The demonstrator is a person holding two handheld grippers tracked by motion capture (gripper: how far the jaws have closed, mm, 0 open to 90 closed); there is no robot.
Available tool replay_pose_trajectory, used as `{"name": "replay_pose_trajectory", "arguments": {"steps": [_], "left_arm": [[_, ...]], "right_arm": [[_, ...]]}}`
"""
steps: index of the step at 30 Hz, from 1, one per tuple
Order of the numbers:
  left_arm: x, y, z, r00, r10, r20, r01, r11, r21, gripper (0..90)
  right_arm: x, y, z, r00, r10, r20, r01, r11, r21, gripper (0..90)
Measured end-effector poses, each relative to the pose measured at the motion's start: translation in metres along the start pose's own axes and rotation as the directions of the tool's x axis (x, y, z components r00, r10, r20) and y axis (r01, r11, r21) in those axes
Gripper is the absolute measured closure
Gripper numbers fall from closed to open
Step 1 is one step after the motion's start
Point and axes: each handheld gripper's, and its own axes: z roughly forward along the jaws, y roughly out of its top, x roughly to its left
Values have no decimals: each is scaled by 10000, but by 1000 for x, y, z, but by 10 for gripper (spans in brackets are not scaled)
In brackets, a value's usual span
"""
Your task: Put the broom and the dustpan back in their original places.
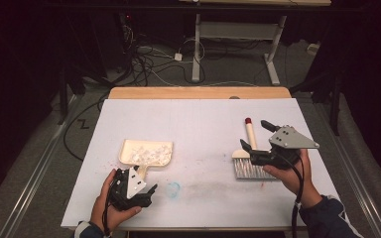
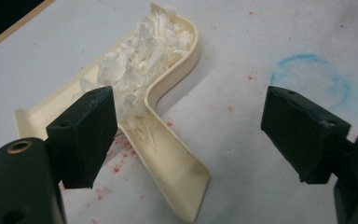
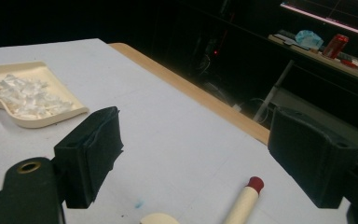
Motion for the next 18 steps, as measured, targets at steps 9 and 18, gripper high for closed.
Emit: {"name": "replay_pose_trajectory", "arguments": {"steps": [9,18], "left_arm": [[-1,0,1,10000,93,9,-93,10000,34,179],[-1,1,1,10000,82,39,-82,10000,6,179]], "right_arm": [[5,-6,-9,9995,-284,-128,283,9996,-94,180],[5,-16,-19,9989,-377,-274,374,9992,-124,173]]}}
